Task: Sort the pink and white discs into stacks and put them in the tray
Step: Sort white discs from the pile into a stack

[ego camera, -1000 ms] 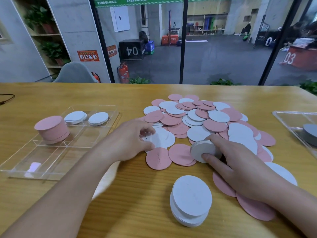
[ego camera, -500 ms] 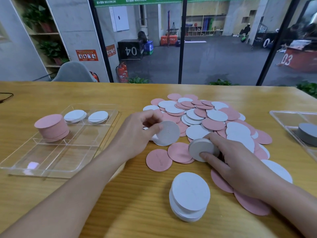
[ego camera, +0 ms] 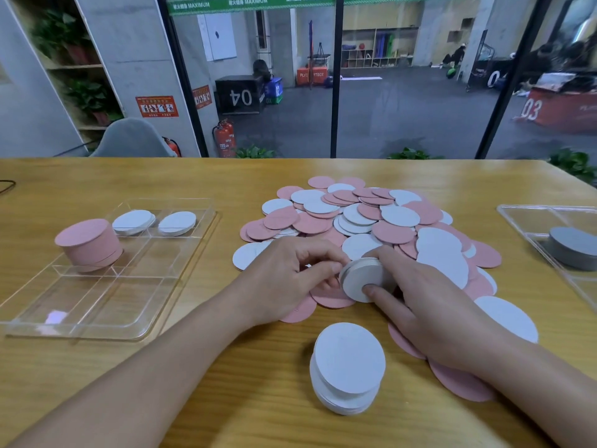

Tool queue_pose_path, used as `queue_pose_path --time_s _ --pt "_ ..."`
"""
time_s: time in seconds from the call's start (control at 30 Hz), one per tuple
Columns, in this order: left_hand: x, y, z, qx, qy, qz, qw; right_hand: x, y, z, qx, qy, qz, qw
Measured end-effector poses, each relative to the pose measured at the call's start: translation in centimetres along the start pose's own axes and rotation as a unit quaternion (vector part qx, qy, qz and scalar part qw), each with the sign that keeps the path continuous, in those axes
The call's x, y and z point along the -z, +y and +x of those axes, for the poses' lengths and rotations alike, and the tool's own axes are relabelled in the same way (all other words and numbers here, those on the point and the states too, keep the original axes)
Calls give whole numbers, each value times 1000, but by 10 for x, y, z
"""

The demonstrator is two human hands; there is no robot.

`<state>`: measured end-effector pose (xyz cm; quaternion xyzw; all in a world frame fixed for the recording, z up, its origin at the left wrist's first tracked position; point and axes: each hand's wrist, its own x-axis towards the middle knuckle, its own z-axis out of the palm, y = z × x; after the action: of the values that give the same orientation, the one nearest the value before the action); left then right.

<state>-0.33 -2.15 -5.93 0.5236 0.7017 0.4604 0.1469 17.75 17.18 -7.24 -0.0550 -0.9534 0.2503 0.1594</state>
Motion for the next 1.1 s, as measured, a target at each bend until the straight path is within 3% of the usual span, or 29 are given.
queue_pose_path --time_s 0.1,0.23,0.43,0.67,0.93,1.1 --pt "7 -3 0 28 16 34 999 0 1 -1 5 3 2 1000" --pt "39 -20 0 73 108 216 967 1 1 -2 3 9 8 1000" --pt "45 -21 -2 149 34 333 930 0 2 0 -8 5 9 1000" --pt "37 -17 -2 125 14 292 948 1 3 -1 -11 -1 12 1000" --pt "26 -15 1 173 50 296 938 0 3 0 -11 5 14 1000" --pt "27 -11 1 136 107 237 956 0 4 0 -12 5 15 1000"
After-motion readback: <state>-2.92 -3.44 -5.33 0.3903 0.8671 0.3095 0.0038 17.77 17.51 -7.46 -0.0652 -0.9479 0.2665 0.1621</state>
